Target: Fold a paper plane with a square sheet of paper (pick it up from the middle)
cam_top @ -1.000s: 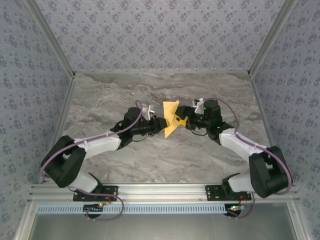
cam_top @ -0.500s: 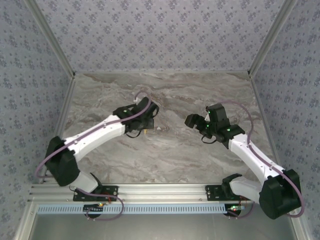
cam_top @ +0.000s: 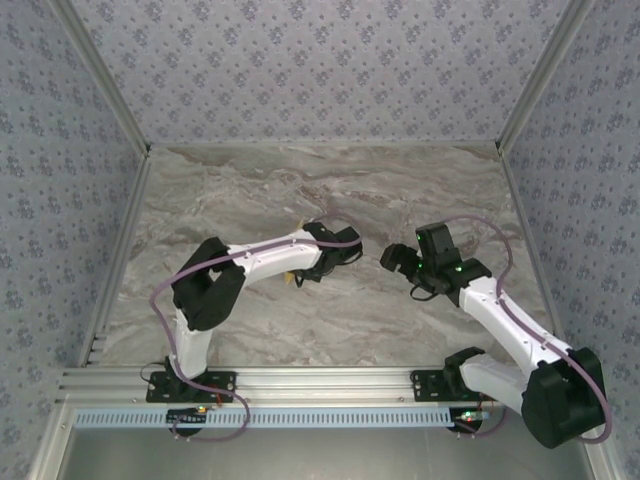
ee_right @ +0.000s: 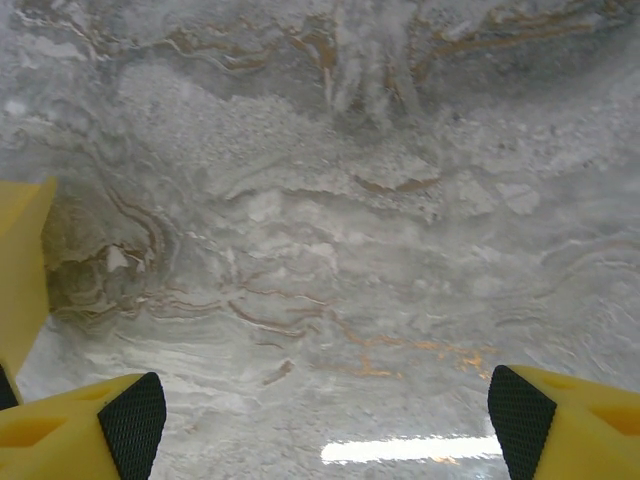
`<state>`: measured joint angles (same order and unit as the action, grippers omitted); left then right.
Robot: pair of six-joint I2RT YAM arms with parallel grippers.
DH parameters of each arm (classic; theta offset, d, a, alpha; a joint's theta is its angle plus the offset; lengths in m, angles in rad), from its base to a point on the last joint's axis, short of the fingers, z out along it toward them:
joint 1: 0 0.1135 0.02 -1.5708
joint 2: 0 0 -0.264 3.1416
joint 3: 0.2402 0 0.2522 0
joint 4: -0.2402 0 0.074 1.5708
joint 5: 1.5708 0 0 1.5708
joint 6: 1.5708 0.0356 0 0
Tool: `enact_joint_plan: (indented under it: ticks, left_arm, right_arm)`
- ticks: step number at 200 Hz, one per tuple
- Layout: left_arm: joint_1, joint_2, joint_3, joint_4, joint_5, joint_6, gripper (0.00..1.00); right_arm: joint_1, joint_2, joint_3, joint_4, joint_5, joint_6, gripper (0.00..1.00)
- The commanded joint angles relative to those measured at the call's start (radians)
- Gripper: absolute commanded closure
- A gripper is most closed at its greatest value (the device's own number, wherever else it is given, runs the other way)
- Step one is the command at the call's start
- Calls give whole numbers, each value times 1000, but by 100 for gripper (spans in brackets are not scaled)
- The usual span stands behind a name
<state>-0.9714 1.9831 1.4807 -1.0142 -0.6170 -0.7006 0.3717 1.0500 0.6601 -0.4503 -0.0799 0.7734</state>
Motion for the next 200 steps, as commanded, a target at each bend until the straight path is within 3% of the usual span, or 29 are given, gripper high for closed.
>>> enact_joint_plan:
  ticks: [1,39,65,91,127,200]
  left_arm:
    - [-6,-1,31,79,105,21,59]
    - [23,-97,-39,267,343,48,29]
    - [81,-199,-124,408,524,49,15]
    - [136,-317,-209,516,629,41,1]
    - [206,-469,-301,554,642,25,1]
    - [464,-736,-569,575,620,-126,1]
  right_arm:
    - [2,-32,-19,-42,41,20,11]
    - [0,-47,-24,-53,39,10,11]
    - [-2,-54,-24,-55,28,-1,10]
    - [1,-58,-22,-50,13,-19,9]
    - [55,-43,-11,-20,13,-25,9]
    - [389,240,185,89,140,24,10]
